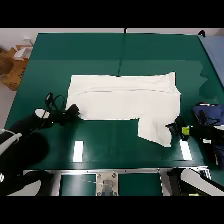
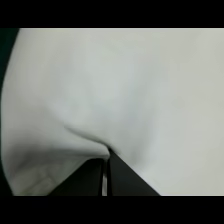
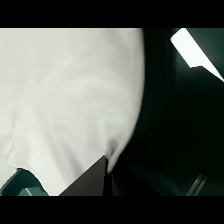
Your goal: Fold the shirts.
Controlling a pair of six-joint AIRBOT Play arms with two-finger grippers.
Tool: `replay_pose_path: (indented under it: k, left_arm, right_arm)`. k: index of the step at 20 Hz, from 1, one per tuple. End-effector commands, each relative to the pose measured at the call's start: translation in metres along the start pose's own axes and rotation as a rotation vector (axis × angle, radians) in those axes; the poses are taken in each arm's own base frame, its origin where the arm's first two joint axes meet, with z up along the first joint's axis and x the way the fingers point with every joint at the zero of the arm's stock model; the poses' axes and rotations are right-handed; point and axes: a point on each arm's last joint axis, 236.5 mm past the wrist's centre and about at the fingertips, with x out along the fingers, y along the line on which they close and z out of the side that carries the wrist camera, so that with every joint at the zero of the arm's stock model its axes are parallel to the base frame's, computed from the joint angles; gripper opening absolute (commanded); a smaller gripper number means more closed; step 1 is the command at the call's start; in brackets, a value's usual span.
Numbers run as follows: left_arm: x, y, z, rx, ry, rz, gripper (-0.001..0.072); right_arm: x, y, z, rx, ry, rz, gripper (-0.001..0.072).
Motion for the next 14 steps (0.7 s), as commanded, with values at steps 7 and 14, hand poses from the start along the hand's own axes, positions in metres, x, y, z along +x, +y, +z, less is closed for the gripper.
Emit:
replay_pose_path:
  k: [7, 14]
  left_arm:
    - [-0.039, -0.001, -0.010, 0.222, 0.128, 0.135, 0.0021]
    - [-0.077, 0.000, 0.007, 0.372, 0.124, 0.247, 0.0022]
  right_arm:
    - [-0.048, -0.013, -0.011, -0.022, -0.002, -0.141, 0.0017]
    - [-0.084, 0.028, -0.007, -0.093, -0.095, -0.086, 0.0017]
